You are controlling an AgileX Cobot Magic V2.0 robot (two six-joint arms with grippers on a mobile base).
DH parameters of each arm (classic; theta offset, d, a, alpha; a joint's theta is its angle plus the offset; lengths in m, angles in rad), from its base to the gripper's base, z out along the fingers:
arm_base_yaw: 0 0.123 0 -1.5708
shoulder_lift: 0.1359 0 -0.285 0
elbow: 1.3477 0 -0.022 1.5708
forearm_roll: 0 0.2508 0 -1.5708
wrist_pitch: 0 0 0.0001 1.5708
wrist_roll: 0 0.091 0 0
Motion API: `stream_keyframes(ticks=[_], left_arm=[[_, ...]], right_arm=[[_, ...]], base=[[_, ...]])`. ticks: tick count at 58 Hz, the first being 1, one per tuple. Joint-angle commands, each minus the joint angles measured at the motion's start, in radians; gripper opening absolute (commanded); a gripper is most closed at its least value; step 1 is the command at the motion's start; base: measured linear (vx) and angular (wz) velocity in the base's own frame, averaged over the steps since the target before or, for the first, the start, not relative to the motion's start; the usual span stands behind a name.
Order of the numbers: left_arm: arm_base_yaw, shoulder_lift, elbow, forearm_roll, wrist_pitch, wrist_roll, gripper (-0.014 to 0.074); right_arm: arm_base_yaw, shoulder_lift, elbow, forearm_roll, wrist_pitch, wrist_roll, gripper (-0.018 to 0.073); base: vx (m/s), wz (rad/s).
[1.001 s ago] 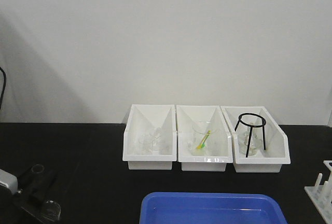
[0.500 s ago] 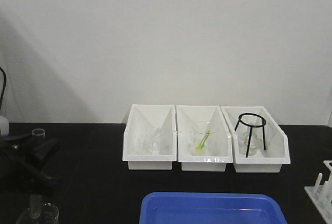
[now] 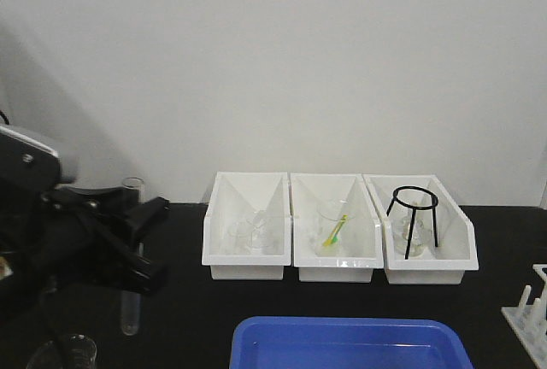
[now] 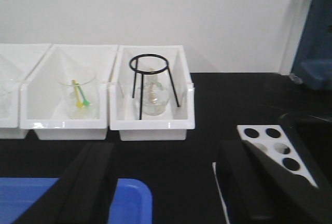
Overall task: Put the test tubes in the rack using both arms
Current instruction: 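Lift the test tube out of the beaker with the left gripper over the blue tray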
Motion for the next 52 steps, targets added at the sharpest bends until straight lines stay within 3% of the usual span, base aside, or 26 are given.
stream_keyframes(ticks=[1,2,20,39,52], left_arm=[[-0.060,0.028,-0.046,-0.004,-0.136,-0.007,-0.0020],[-0.114,0.093,-0.076,-0.004,-0.161,-0.013,-0.0020],[-0.251,0.208,-0.222,-0.004,-0.189,-0.115,-0.0020],[-0.331,0.208,-0.312,-0.001,-0.161,-0.138,-0.0020],[-0.399,0.208,-0.312,0.004,-0.168,-0.138,-0.0020]], right_arm=[[0.070,-0.007,-0.033,-0.010,-0.077,-0.009,0.0463],[0.173,-0.007,-0.033,-0.010,-0.077,-0.009,0.0452],[0.437,-0.007,-0.033,-0.010,-0.097,-0.008,0.0448],[0.598,-0.007,-0.033,-0.009,-0.143,-0.007,0.0448],[0.646,-0.007,-0.033,-0.009,-0.165,-0.005,0.0448]], base=[[0.00,0.00],[0.00,0.00],[0.00,0.00],[0.00,0.00],[0.00,0.00]])
